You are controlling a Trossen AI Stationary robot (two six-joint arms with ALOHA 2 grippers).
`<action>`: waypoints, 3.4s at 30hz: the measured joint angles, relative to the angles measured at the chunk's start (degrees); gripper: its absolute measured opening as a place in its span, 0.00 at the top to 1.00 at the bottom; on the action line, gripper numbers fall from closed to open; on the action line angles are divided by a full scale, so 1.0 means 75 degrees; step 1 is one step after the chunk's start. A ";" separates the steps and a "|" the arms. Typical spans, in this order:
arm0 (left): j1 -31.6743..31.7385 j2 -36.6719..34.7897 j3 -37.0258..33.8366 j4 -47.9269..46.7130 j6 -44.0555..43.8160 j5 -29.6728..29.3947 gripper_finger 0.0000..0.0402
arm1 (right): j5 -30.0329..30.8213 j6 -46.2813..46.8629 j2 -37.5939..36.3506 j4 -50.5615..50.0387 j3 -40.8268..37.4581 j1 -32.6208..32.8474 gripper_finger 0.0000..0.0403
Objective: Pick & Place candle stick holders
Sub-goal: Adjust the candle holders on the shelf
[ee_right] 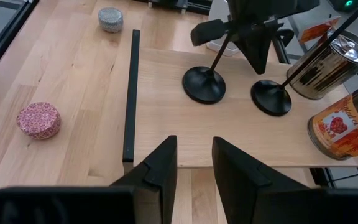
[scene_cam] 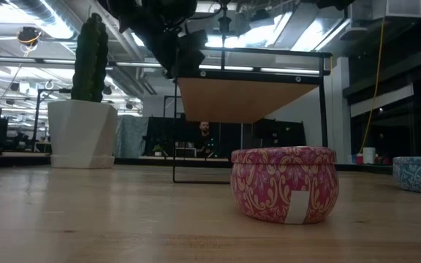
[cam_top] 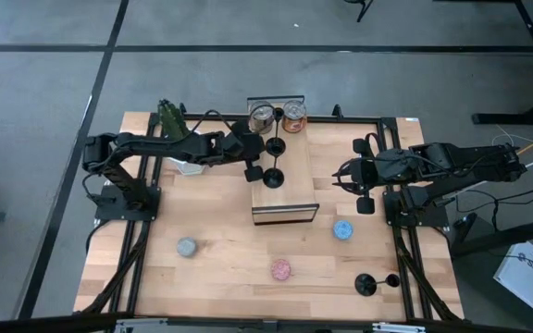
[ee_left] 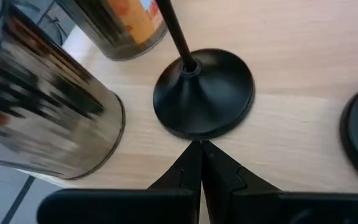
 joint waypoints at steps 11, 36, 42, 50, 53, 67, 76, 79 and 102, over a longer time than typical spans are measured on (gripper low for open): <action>-0.0006 0.0435 0.0020 0.0460 0.0027 -0.0180 1.00 | -0.0002 0.0002 0.0003 -0.0003 -0.0003 0.0000 0.75; -0.0144 0.0632 -0.0003 0.1780 0.0051 0.0396 0.99 | 0.0000 0.0000 0.0003 -0.0003 -0.0003 0.0000 0.75; -0.0438 -0.0048 -0.0003 0.1456 0.0115 0.0093 0.99 | 0.0000 0.0000 0.0000 0.0000 -0.0003 0.0000 0.75; -0.0991 -0.0888 0.0000 0.1072 0.0429 -0.0359 0.94 | 0.0000 -0.0001 0.0000 0.0000 -0.0002 0.0000 0.75; -0.1161 -0.1084 0.0003 0.0788 0.0445 -0.0365 0.88 | 0.0000 0.0001 0.0003 0.0000 0.0000 0.0001 0.75; -0.1303 -0.0732 0.0015 0.1326 -0.0114 0.1288 0.66 | 0.0000 -0.0001 0.0000 0.0000 0.0000 0.0000 0.75; -0.1305 -0.0465 0.0015 0.1536 -0.0119 0.1763 0.67 | 0.0000 -0.0001 0.0003 0.0000 -0.0003 0.0003 0.75; -0.1291 -0.0465 0.0015 0.1560 -0.0156 0.1749 0.71 | 0.0000 0.0000 0.0000 0.0000 -0.0003 0.0002 0.75; -0.0615 -0.0467 0.0015 0.1502 -0.1087 0.0023 0.98 | 0.0000 -0.0001 0.0003 0.0000 -0.0003 0.0003 0.75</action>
